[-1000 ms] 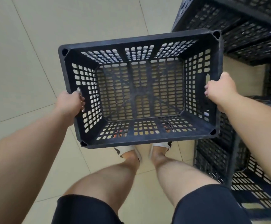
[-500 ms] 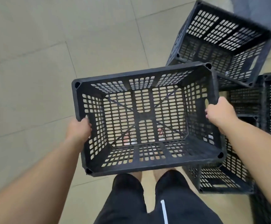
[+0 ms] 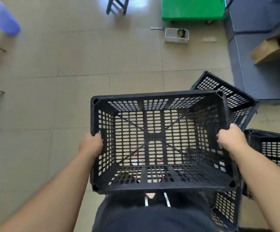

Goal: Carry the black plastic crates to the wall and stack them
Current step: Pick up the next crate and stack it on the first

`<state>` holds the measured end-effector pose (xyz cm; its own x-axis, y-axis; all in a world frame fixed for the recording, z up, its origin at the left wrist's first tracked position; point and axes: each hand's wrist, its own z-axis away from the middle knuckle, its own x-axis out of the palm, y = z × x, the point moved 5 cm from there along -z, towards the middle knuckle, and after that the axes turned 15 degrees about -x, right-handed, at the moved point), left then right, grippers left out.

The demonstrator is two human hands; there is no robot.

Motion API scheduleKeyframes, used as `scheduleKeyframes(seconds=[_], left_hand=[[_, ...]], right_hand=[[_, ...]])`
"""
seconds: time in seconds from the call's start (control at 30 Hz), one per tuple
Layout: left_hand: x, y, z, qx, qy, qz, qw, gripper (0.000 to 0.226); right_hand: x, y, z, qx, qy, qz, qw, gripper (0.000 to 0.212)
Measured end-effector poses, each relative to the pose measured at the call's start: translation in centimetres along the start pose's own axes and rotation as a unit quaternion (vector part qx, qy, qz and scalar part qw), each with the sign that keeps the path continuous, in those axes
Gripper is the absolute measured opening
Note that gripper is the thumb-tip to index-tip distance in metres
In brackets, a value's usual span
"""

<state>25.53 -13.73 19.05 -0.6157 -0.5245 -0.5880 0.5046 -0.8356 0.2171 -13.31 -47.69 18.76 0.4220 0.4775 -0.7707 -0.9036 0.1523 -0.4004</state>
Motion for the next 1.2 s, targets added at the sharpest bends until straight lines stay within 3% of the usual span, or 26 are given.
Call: scheduleKeyframes(seconds=[0.27,0.43,0.63,0.77,1.0,1.2], left_hand=[[-4.9,-9.7,5.1,-0.079,0.074,0.146,0.983,0.028],[-7.7,-17.5,7.2,-0.115,0.106,0.23,0.961,0.028],[-11.6,-29.5,9.7,-0.201,0.151,0.312,0.916,0.033],[-13.8,-38.6,11.3,-0.24,0.157,0.378,0.88,0.033],[-18.3,-54.0,14.6,-0.289,0.17,0.477,0.812,0.031],[-22.7,-64.2,16.7,-0.326,0.201,0.524,0.761,0.03]], right_hand=[[-0.3,-8.7,3.1,-0.132,-0.089,0.019,0.987,0.045],[1.4,-15.3,8.3,-0.224,-0.127,0.067,0.964,0.037],[8.4,-21.8,15.6,-0.317,-0.206,0.077,0.923,0.029],[14.2,-25.4,22.8,-0.383,-0.239,0.123,0.884,0.041],[23.4,-29.7,40.4,-0.502,-0.247,0.236,0.795,0.035],[30.2,-31.7,53.5,-0.58,-0.271,0.251,0.726,0.027]])
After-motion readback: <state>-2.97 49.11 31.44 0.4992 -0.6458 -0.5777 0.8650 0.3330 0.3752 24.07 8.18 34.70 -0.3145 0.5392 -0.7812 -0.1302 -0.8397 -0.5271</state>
